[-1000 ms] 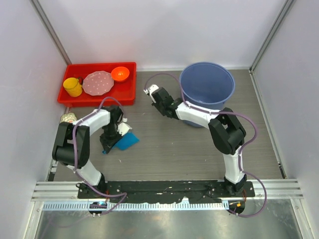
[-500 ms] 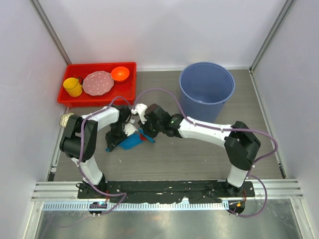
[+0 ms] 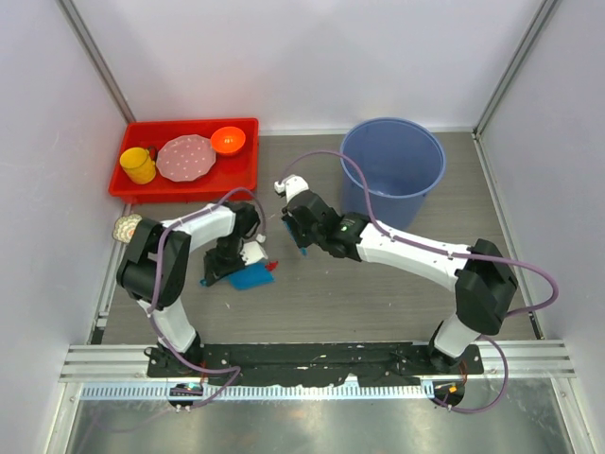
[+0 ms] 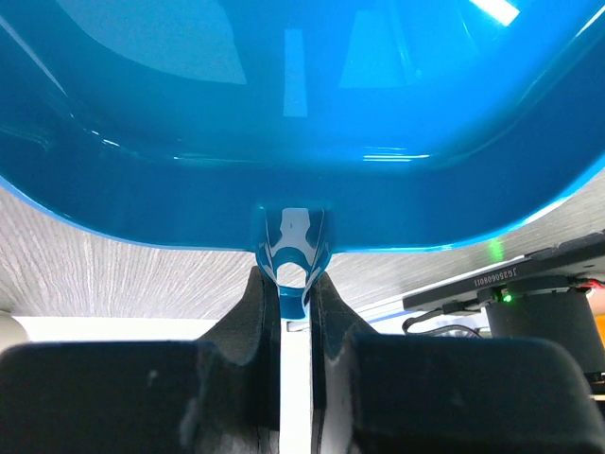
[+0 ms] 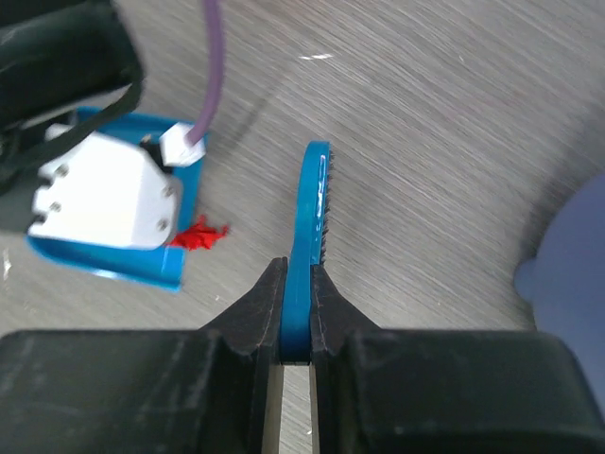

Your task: Sweep away the paper scraps from the table

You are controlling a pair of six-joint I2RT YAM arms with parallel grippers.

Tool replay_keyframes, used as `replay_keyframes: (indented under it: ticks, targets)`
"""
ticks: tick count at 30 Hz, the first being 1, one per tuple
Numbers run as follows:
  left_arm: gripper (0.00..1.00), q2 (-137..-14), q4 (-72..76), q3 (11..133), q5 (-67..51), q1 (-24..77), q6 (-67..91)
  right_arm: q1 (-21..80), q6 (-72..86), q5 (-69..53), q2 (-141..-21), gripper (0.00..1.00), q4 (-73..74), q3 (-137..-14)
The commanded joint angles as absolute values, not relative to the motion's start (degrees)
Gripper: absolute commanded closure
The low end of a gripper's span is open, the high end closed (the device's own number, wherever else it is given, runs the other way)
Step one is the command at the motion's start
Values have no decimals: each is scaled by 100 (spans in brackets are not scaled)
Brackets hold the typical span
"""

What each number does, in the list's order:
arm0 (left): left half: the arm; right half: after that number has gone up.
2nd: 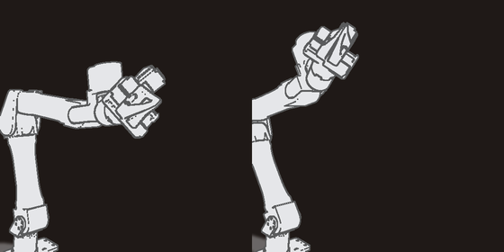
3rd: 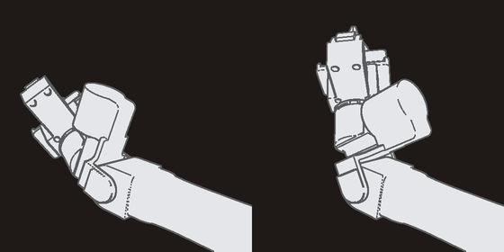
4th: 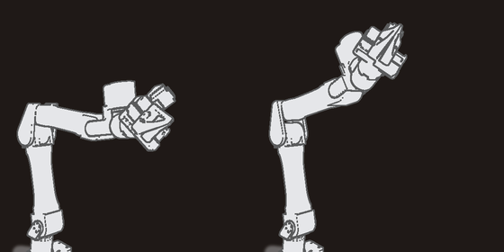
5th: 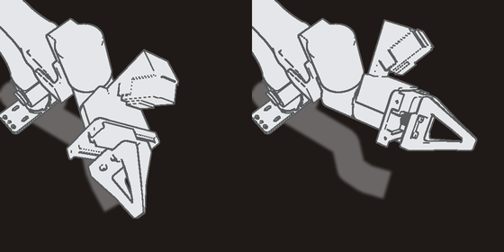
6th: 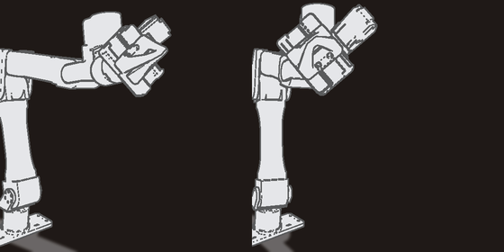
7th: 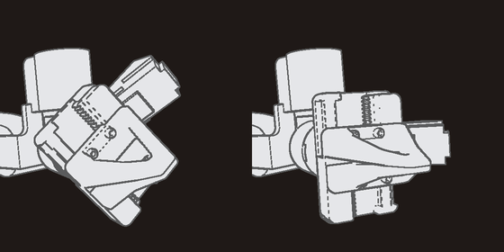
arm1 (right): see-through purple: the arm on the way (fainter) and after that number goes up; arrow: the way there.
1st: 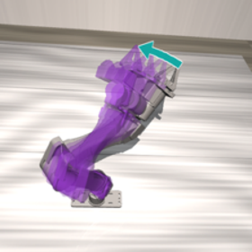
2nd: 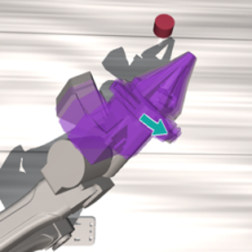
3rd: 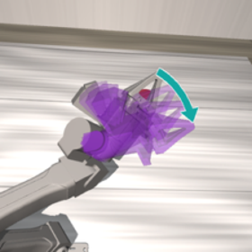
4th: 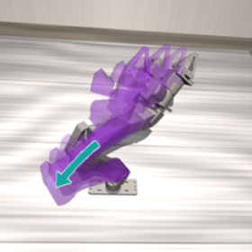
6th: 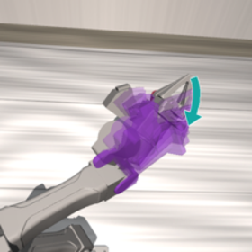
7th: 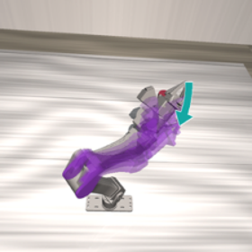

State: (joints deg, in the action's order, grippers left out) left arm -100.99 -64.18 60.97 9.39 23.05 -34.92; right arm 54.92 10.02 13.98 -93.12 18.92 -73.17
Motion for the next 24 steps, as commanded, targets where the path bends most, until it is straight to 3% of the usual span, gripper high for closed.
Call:
replay_keyframes:
  ticks: [1,7,13,17,24]
  targets:
    - [100,-10028,-6680,6012,1064,2531,-3709,5502,1775,2224,-9535,99,1766,-7189]
    - [100,-10213,-6636,6222,818,2610,-3604,5528,2478,653,-10115,99,1259,-7225]
    - [100,-10292,-6478,6249,256,2610,-3437,5537,3329,-930,-9941,99,37,-6857]
    - [100,-10239,-6451,6302,-386,2610,-3384,5537,3384,-678,-9494,99,-211,-6698]
    - [100,-10222,-6399,6460,-1282,2514,-3410,5537,2655,877,-8658,99,623,-6644]
